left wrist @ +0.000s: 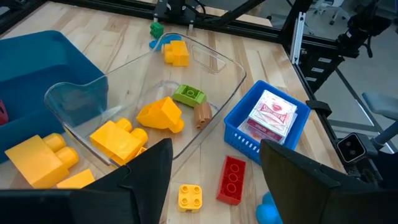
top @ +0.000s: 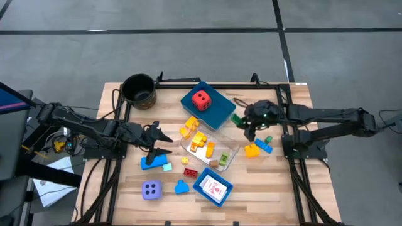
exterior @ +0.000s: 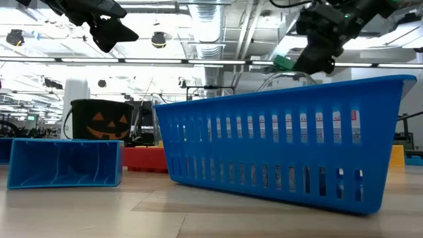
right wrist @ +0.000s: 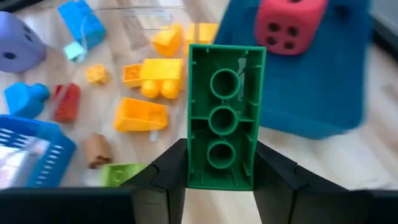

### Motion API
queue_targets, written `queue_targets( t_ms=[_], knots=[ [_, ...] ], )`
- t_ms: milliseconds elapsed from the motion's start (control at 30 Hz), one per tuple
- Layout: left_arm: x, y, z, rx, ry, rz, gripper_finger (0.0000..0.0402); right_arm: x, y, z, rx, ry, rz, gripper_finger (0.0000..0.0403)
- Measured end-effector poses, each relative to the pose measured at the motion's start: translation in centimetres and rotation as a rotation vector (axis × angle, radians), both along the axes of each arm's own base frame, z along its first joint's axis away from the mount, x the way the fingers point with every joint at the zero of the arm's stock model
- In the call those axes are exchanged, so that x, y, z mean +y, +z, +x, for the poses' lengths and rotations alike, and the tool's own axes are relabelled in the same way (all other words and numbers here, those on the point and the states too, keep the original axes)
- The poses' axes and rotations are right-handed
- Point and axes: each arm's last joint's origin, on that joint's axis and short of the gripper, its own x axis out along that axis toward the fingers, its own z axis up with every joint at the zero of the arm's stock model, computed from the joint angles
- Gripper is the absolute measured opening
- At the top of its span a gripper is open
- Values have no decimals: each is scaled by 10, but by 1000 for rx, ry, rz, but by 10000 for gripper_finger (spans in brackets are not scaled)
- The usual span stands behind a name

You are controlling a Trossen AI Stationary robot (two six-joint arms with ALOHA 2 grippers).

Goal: Pick & Place Toys
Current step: Put the green game piece block into the transparent bin

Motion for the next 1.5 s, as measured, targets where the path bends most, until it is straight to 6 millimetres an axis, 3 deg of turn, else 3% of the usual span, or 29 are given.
queue_targets(
  t_ms=[433, 767, 1100, 1500],
  knots=[
    [0, 0, 0, 0, 1, -2, 237, 47, -35, 52, 2, 71, 124, 134],
    [0, -1, 2, -1, 1, -2, 237, 72, -31, 91, 20, 115, 80, 134],
    [-1, -4, 6, 19, -3, 1, 237, 73, -63, 125, 165, 98, 65, 134],
    [-2, -5, 6, 22, -4, 3, 237, 66, -63, 123, 248, 27, 10, 135]
  ],
)
